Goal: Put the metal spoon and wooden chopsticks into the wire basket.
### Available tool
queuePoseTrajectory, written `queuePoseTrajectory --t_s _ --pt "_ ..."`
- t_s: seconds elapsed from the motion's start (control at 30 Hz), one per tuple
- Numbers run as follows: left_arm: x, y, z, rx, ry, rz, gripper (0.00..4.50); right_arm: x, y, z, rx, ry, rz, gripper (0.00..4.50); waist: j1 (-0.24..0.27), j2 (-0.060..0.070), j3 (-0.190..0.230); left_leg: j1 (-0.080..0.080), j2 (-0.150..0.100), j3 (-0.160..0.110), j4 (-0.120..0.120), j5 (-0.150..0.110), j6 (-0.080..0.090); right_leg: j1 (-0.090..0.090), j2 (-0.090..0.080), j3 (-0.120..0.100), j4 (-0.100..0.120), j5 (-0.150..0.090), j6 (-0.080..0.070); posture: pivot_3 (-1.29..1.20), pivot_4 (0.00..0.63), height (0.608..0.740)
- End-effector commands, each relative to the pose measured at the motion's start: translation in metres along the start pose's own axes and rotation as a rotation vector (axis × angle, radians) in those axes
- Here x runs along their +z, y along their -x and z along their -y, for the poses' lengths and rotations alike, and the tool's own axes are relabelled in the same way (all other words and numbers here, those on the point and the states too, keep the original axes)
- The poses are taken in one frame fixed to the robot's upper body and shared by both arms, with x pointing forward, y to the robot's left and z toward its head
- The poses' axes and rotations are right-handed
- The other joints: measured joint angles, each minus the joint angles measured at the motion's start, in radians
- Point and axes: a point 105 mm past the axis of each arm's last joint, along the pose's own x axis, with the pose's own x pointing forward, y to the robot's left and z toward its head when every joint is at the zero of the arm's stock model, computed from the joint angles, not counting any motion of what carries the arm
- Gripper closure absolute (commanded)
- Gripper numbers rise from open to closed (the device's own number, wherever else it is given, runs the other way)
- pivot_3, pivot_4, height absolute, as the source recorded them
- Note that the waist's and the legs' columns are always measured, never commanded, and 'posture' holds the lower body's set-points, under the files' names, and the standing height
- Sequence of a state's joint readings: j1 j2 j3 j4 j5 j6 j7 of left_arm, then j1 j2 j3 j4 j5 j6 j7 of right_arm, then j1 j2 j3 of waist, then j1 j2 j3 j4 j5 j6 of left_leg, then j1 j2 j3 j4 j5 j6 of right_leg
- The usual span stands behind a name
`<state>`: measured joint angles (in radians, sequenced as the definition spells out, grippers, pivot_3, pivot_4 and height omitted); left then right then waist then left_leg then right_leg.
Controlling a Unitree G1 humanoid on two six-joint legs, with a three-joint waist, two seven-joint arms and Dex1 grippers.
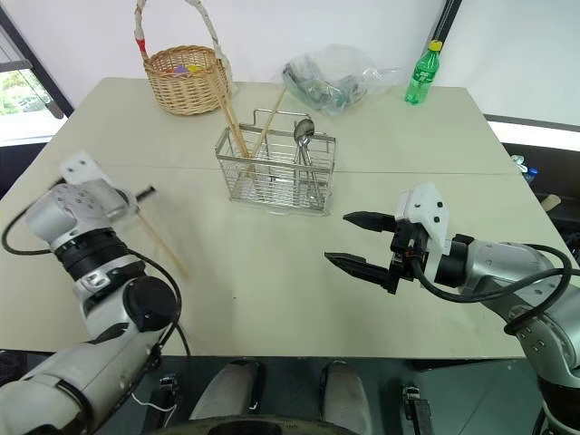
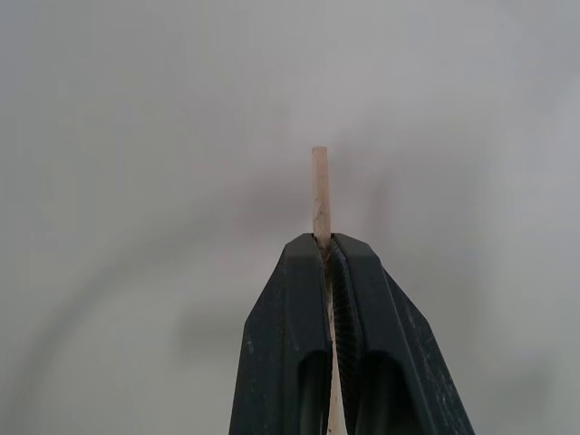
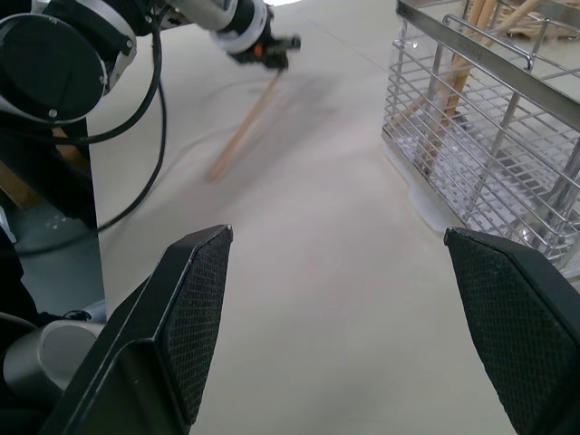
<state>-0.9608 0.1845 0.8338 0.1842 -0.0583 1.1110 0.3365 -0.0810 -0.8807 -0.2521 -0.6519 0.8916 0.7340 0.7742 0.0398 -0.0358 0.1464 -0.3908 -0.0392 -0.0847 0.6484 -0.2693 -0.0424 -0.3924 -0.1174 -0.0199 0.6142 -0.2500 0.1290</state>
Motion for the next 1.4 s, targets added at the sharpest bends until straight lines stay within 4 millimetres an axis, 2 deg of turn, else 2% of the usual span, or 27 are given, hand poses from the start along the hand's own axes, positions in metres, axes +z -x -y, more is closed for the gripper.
queuePoseTrajectory --t_s 0.03,0.17,0.27,0.33,0.4,0.5,0.6,0.73,0.9,1.13,1.23,1.4 --pt "0.090 0.019 0.020 -0.198 0.236 0.360 4.45 0.014 0.002 -0.001 0.004 0.029 0.046 0.63 0.002 -0.001 0.000 0.000 0.000 0.000 0.000 0.000 0.000 0.000 0.000 0.000 0.000 0.000 0.000 0.00 0.150 0.666" --pt "0.147 0.047 0.038 -0.410 0.391 0.580 4.45 0.015 0.001 0.000 0.001 0.021 0.054 0.63 0.002 -0.002 0.000 -0.001 0.000 0.000 0.000 0.000 0.002 0.001 -0.002 -0.001 -0.002 0.000 0.000 0.00 0.150 0.666" --pt "0.187 0.089 0.070 -0.673 0.446 0.721 4.45 0.015 -0.001 -0.003 0.006 0.016 0.060 0.63 0.002 -0.002 0.000 -0.001 -0.001 0.000 0.000 0.001 0.004 0.001 -0.003 -0.002 -0.002 0.000 0.000 0.00 0.150 0.666" --pt "0.200 0.117 0.095 -0.855 0.463 0.756 4.45 0.015 -0.002 -0.003 0.004 0.012 0.063 0.63 0.001 -0.003 0.000 -0.002 0.000 0.000 0.000 0.001 0.004 0.001 -0.003 -0.004 -0.002 0.000 0.000 0.00 0.150 0.666" --pt "0.201 0.140 0.122 -1.018 0.440 0.751 4.45 0.014 -0.002 -0.004 -0.002 0.009 0.065 0.63 0.001 -0.003 0.000 -0.002 0.000 0.000 0.000 0.001 0.004 0.002 -0.003 -0.006 -0.002 0.000 0.000 0.00 0.150 0.666" --pt "0.192 0.151 0.146 -1.112 0.377 0.721 4.45 0.014 -0.002 -0.005 -0.011 0.004 0.069 0.63 -0.001 0.000 -0.001 -0.001 0.000 0.000 0.000 0.001 0.004 0.003 -0.003 -0.006 -0.002 0.000 0.000 0.00 0.150 0.666" --pt "0.156 0.157 0.181 -1.198 0.145 0.692 4.45 0.015 0.000 -0.003 -0.036 -0.001 0.077 0.63 -0.002 0.001 -0.001 0.000 0.000 0.000 0.000 0.001 0.005 0.004 -0.002 -0.006 -0.001 0.000 0.000 0.00 0.150 0.666" --pt "0.115 0.157 0.205 -1.271 -0.065 0.649 4.45 0.015 0.001 -0.003 -0.065 -0.009 0.090 0.63 -0.004 0.001 -0.001 0.000 0.000 0.000 0.001 0.001 0.005 0.003 -0.001 -0.006 0.000 0.000 0.000 0.00 0.150 0.666" --pt "0.068 0.152 0.218 -1.322 -0.223 0.614 4.45 0.014 0.003 -0.003 -0.092 -0.020 0.096 0.63 -0.003 0.002 0.000 -0.001 0.000 0.000 0.000 0.001 0.005 0.002 -0.001 -0.006 -0.001 0.000 -0.001 0.00 0.150 0.666" --pt "0.021 0.143 0.219 -1.336 -0.332 0.602 4.45 0.014 0.002 -0.002 -0.108 -0.026 0.103 0.63 -0.001 0.002 0.000 -0.001 0.001 0.000 0.000 0.001 0.006 0.003 -0.002 -0.006 -0.001 0.000 -0.001 0.00 0.150 0.666" --pt "0.011 0.139 0.214 -1.334 -0.334 0.589 3.43 0.014 0.002 0.000 -0.112 -0.027 0.104 0.63 -0.001 0.002 0.000 -0.001 0.001 0.000 0.001 0.001 0.006 0.002 -0.002 -0.006 -0.001 0.000 -0.002 0.00 0.150 0.666" --pt "0.010 0.137 0.206 -1.311 -0.320 0.584 0.85 0.014 0.002 0.005 -0.118 -0.028 0.105 0.63 -0.002 0.002 0.000 -0.001 0.001 0.000 0.001 0.001 0.006 0.002 -0.002 -0.006 -0.002 0.001 -0.002 0.00 0.150 0.666"
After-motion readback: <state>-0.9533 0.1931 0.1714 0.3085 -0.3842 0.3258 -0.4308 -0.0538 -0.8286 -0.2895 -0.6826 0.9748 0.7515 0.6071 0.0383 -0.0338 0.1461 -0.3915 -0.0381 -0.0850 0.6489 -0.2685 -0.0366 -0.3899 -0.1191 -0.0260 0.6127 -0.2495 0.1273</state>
